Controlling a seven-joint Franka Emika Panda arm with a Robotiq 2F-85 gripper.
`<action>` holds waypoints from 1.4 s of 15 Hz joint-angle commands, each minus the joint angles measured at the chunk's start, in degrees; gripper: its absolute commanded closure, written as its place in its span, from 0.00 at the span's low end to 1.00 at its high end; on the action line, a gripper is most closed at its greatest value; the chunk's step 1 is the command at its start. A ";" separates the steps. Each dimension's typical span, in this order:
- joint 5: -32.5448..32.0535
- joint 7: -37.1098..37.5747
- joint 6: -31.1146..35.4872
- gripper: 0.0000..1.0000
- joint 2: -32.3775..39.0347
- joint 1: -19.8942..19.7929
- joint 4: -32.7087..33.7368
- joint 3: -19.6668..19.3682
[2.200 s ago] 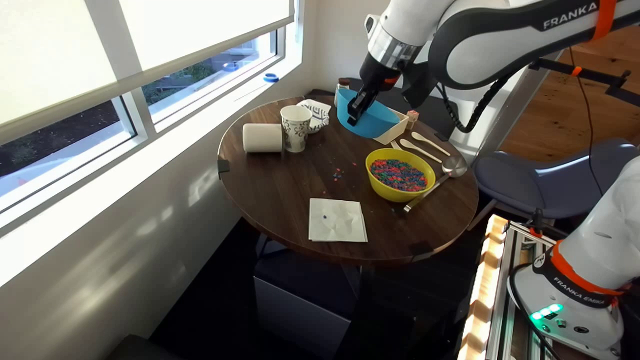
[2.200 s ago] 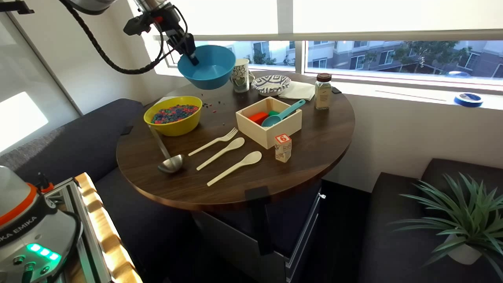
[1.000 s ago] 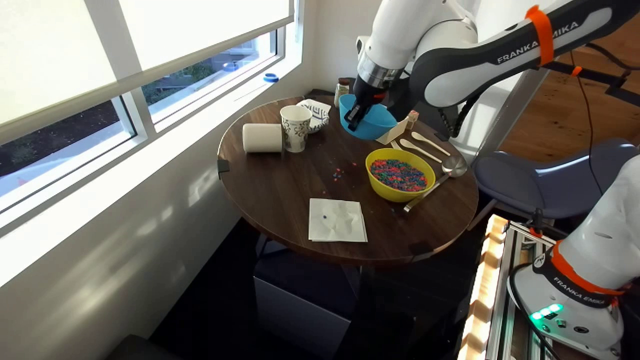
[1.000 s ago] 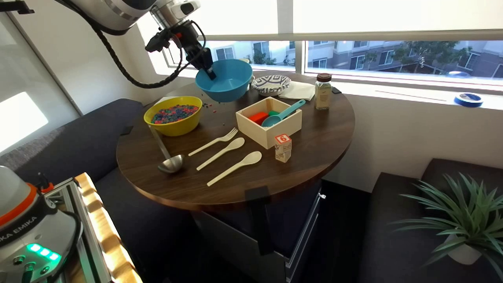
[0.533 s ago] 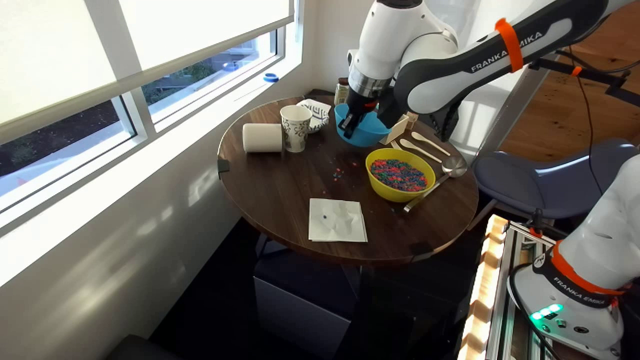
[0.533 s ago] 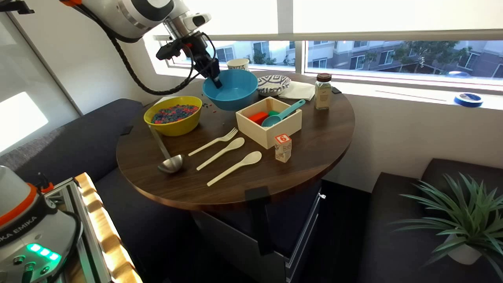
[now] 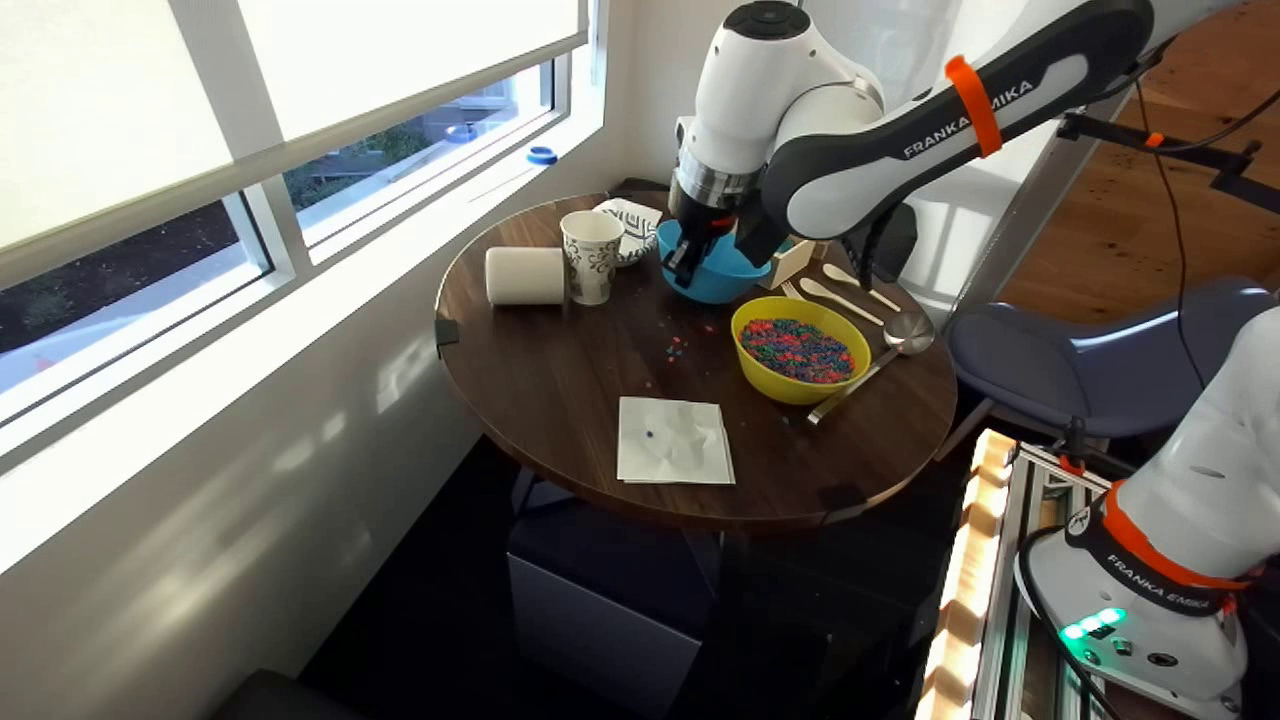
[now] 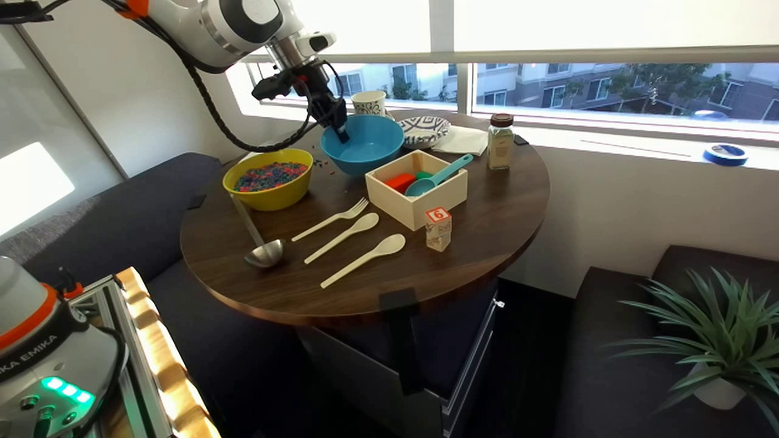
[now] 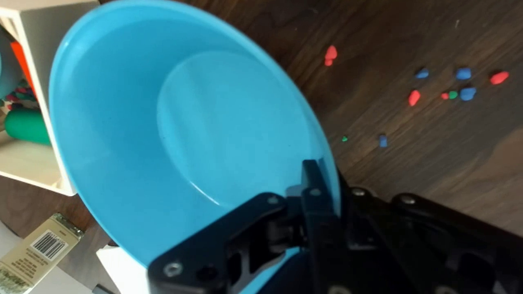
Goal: Pour the content in the blue bowl into the yellow bowl
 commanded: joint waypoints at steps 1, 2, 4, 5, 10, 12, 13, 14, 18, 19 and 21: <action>1.12 -1.06 -0.62 0.99 2.01 1.74 1.64 -1.29; 1.20 -1.12 -0.68 0.99 2.31 1.92 1.77 -1.41; 1.57 -1.34 -0.88 0.99 2.63 2.23 1.93 -1.61; 1.91 -1.57 -0.99 0.70 2.63 2.32 1.87 -1.67; 4.47 -3.27 -1.32 0.40 1.43 2.46 1.23 -1.58; 8.03 -4.67 -1.99 0.24 -0.14 2.33 0.27 -1.18; 10.75 -6.26 -1.94 0.18 -1.45 2.10 -0.61 -0.87; 13.92 -7.85 -2.35 0.11 -3.33 1.83 -1.80 -0.63; 22.78 -9.00 -5.19 0.00 -12.86 1.48 -6.87 -1.02; 24.80 -9.91 -5.90 0.00 -15.48 1.46 -8.11 -1.14; 28.11 -11.00 -6.97 0.00 -21.24 1.34 -10.84 -1.80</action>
